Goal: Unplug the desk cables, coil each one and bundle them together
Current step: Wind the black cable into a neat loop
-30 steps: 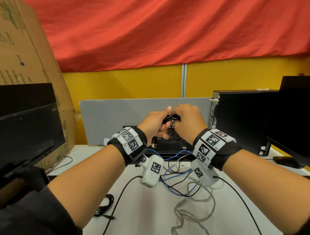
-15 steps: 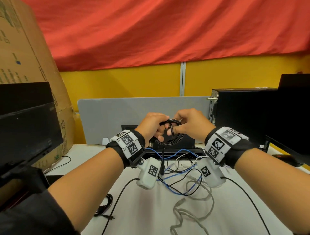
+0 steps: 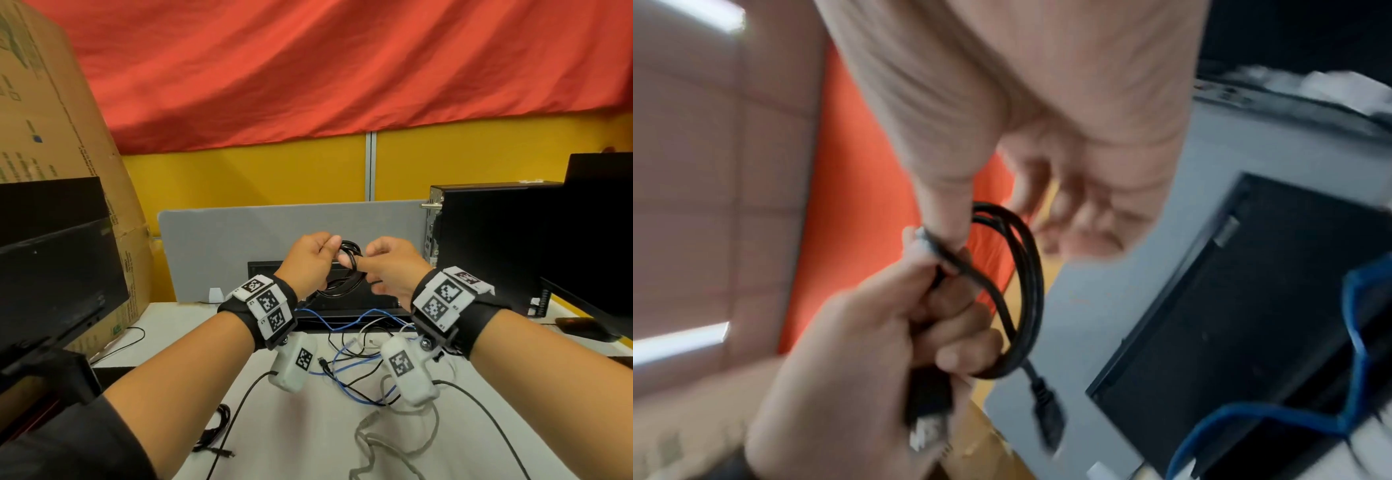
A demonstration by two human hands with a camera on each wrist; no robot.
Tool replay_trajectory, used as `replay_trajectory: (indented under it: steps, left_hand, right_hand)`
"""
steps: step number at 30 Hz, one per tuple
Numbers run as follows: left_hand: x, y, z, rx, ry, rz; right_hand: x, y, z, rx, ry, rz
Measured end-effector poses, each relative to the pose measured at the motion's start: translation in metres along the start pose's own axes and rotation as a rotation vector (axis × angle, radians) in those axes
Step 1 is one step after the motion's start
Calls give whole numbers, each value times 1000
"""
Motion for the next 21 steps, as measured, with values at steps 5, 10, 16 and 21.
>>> replay_trajectory:
  steps: [5, 10, 16, 21]
  left_hand:
    - [-5, 0, 4, 24, 82, -11]
    - [-9, 0, 5, 85, 104, 7]
    - [-6, -6, 5, 26, 105, 17]
    - [-8, -12, 7, -7, 86, 12]
  right_hand:
    - [3, -12, 2, 104, 136, 226]
    - [4, -12, -2, 52, 54, 203]
    - [7, -9, -12, 53, -112, 90]
    - [11, -8, -18, 66, -140, 126]
Point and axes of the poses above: each hand's wrist, its own x-axis away from the middle knuckle, its own z-axis out of the back of the hand, y = z × x, the point moved 3 cm from there along -x, towards the middle knuckle, and after that the axes turned 9 degrees about -x, right-handed, at the moved point
